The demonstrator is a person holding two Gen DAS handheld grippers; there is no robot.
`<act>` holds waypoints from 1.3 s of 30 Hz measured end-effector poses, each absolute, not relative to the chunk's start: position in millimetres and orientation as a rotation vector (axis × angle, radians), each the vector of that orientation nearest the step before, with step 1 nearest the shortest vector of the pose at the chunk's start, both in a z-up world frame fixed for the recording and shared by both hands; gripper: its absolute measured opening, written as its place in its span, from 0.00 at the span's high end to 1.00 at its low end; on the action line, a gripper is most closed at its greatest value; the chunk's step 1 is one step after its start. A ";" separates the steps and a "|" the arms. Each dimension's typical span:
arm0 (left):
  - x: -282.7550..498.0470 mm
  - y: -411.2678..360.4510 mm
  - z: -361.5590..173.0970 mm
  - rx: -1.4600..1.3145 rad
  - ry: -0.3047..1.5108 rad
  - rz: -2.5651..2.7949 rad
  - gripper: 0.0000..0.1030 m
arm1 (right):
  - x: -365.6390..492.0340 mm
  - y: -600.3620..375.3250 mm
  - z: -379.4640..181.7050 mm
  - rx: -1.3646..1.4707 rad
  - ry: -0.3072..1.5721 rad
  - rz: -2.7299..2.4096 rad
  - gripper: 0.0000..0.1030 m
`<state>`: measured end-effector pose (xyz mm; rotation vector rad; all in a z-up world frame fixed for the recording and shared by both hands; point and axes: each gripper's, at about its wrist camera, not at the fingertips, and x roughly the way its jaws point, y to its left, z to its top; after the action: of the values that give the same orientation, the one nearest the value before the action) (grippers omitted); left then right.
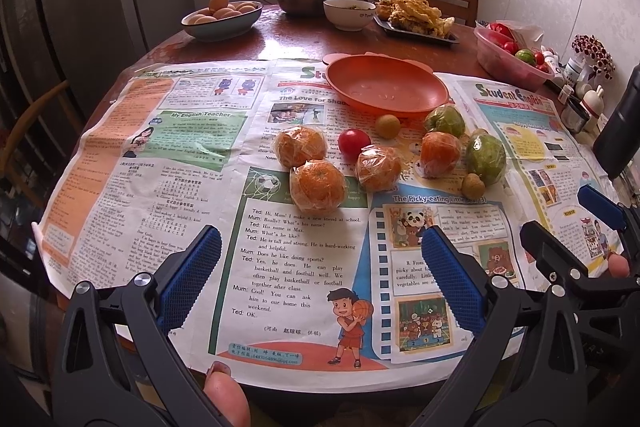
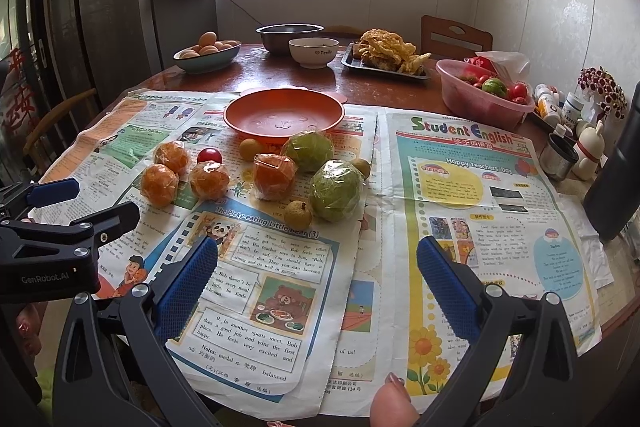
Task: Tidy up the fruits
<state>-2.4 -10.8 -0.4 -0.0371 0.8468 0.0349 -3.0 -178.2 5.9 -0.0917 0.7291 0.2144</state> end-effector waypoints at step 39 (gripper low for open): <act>60.3 17.2 -30.1 -0.073 0.958 -0.010 0.08 | 92.0 -206.8 -27.4 0.022 0.892 0.172 0.04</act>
<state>60.3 17.2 -30.1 -0.0731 0.9579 -0.0103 92.0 -206.8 -27.4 0.0216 0.8921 0.1721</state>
